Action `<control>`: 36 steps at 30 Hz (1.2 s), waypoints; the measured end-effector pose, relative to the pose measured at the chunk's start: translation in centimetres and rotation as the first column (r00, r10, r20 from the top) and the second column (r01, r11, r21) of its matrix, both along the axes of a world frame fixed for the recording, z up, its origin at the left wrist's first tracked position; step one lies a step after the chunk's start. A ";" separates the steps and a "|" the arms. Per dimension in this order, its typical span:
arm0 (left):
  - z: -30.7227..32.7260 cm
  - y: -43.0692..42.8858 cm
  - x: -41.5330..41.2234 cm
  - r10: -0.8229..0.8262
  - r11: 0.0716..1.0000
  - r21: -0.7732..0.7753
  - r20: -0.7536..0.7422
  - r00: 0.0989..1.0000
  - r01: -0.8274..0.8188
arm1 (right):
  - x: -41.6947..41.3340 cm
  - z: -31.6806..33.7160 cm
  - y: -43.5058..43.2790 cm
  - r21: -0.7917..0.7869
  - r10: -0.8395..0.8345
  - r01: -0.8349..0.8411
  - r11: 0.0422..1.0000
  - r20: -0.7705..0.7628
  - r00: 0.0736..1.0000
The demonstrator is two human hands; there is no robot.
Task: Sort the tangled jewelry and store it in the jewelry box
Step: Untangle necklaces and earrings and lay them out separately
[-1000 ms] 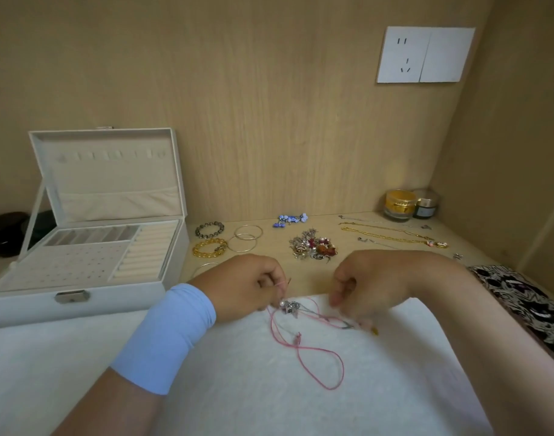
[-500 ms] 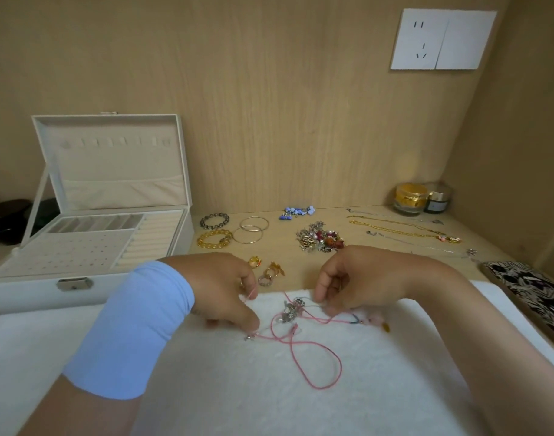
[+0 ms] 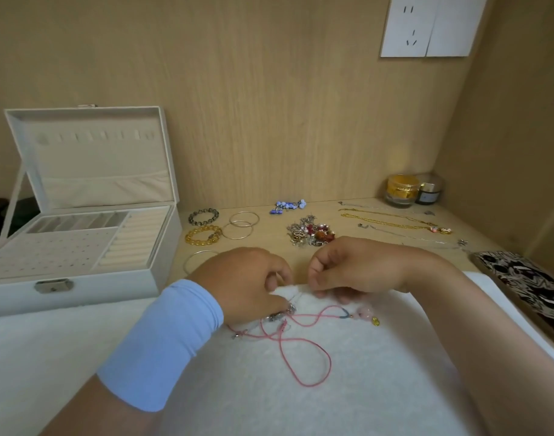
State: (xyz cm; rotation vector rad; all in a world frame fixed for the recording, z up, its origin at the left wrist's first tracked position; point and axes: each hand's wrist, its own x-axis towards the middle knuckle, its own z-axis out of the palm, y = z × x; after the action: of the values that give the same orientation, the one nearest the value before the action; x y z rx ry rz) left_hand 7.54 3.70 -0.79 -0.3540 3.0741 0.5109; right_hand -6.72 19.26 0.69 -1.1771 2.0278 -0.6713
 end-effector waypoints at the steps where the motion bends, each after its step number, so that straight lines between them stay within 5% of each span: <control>1: -0.1 0.1 -0.1 -0.003 0.999 0.032 -0.046 0.999 0.004 | -0.1 0.0 0.0 -0.024 -0.008 0.009 1.000 0.031 0.999; 6: -0.6 0.0 -0.5 0.058 0.929 0.370 -0.143 0.988 -0.001 | -0.2 0.0 -0.3 -0.128 -0.025 0.047 0.991 0.165 0.986; 10: 0.3 0.4 -0.5 0.159 0.662 0.750 -0.157 0.975 0.012 | -0.2 -0.1 -0.5 -0.226 -0.051 0.116 0.967 0.275 0.960; 14: 0.5 1.0 -0.4 0.111 0.530 0.848 -0.098 0.989 0.025 | -0.3 -0.4 -0.9 -0.271 -0.094 0.214 0.938 0.395 0.914; 16: 0.0 0.6 -0.4 0.090 0.561 0.828 -0.085 0.992 0.020 | -0.4 -0.3 -0.9 -0.286 -0.129 0.270 0.919 0.430 0.894; 20: -0.3 -0.3 0.0 0.063 0.805 0.593 -0.053 0.997 -0.019 | -0.8 0.0 -0.2 -0.256 -0.190 0.301 0.918 0.382 0.904; 28: 1.1 -1.0 1.5 0.072 0.991 0.104 0.107 0.992 -0.083 | -1.7 -0.4 0.3 -0.018 -0.295 0.297 0.955 -0.187 0.937; 33: 2.6 -0.7 2.3 0.009 0.990 0.136 0.238 0.971 -0.043 | -1.8 -1.5 0.1 -0.040 -0.206 0.214 0.976 -0.489 0.848; 36: 3.5 0.4 2.9 -0.069 0.965 0.259 0.391 0.918 -0.038 | -0.7 -1.3 -0.6 -0.241 -0.199 0.122 0.963 -0.329 0.923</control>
State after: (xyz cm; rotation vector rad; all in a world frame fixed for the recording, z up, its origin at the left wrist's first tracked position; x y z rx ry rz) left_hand 10.44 4.08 2.75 -0.3719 2.5760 0.7329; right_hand -7.39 18.68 -0.65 -1.3417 2.4208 -0.8274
